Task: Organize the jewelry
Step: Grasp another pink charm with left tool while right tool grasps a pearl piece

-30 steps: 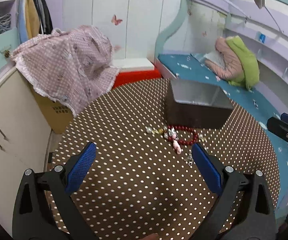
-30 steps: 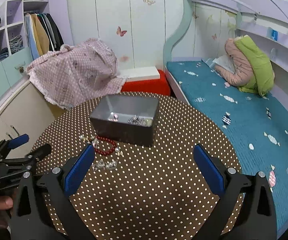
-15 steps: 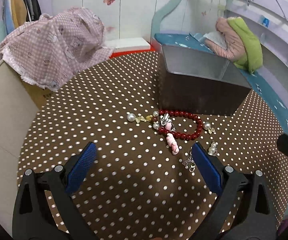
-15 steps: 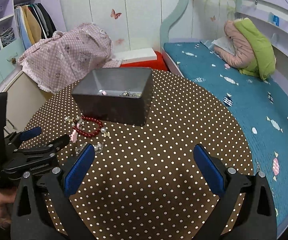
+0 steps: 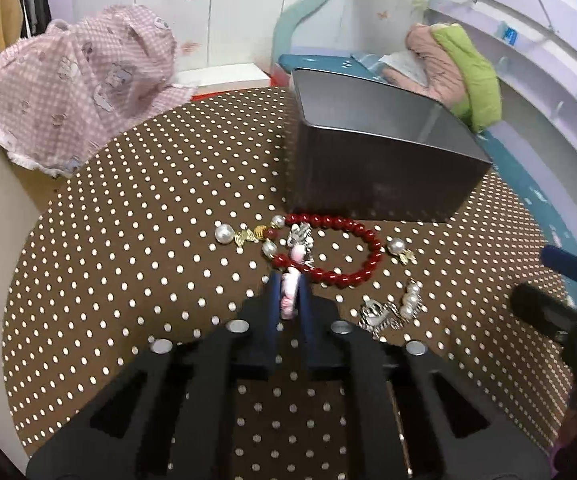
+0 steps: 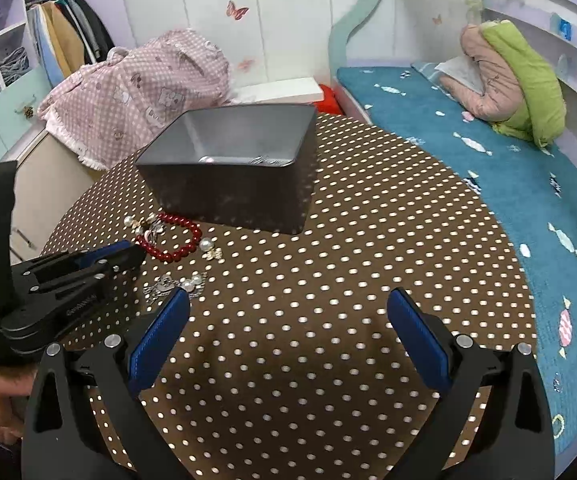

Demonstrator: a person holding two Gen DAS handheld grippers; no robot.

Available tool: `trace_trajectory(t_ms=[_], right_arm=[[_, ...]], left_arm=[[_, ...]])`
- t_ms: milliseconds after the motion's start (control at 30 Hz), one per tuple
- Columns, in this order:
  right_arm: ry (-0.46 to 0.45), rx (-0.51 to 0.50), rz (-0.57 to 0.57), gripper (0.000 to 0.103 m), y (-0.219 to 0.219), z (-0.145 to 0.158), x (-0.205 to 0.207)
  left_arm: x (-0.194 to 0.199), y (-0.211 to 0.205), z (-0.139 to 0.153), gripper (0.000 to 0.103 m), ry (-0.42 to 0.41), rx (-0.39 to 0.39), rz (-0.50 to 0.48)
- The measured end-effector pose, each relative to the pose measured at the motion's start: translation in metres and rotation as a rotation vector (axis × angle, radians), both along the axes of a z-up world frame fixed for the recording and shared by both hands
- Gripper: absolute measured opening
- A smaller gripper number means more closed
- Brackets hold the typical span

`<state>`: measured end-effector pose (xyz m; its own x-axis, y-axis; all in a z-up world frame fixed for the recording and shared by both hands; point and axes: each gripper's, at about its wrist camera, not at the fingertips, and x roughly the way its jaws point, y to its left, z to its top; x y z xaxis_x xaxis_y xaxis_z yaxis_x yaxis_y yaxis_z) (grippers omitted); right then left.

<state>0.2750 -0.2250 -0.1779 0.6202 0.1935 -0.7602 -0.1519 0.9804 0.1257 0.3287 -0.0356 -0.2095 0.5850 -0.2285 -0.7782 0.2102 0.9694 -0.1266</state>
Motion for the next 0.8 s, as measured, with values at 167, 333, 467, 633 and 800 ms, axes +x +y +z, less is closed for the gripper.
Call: trace_trajectory(t_ms=[167,333,467,633,800], right_arm=[[0.032,-0.01,0.08,0.089,0.022,-0.014,0.007],[0.045,-0.022,0.135,0.069,0.043,-0.022,0.014],[0.04,-0.027,0.155,0.069,0.053,-0.02,0.015],[0.043,-0.032,0.151,0.066,0.054,-0.022,0.018],[0.032,-0.048,0.143,0.053,0.06,-0.026,0.023]], left_arm=[[-0.017,0.013,0.011,0.009,-0.039,-0.02,-0.011],[-0.033,0.026,0.028,0.009,-0.084,-0.027,-0.016],[-0.041,0.038,0.04,0.009,-0.111,-0.048,-0.015],[-0.049,0.046,0.04,0.009,-0.11,-0.037,-0.001],[-0.055,0.052,0.036,0.009,-0.097,-0.046,0.01]])
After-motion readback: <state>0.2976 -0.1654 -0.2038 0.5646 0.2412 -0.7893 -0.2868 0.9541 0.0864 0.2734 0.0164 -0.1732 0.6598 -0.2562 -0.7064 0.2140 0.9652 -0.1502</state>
